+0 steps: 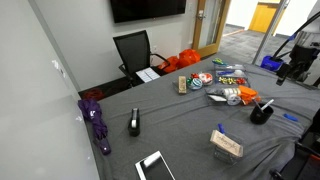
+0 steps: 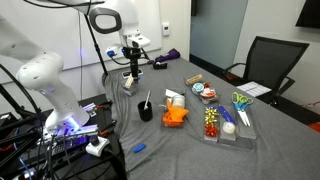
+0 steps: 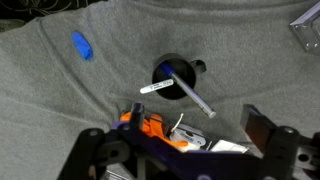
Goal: Remove the blue marker from the black mug and put it in the container on the left.
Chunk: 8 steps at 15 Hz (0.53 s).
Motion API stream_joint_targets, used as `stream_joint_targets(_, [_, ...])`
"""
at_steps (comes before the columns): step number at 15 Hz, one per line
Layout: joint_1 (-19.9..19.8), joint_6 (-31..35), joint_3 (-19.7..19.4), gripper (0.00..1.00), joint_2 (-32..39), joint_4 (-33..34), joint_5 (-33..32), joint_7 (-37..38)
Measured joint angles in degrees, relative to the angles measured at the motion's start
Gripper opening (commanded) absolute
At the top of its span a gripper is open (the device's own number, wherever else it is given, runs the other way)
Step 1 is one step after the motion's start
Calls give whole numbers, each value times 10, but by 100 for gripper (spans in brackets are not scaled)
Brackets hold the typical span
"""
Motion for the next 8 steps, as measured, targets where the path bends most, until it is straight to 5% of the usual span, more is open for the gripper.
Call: stream_joint_targets(8, [9, 103, 23, 100, 78, -14, -1, 22])
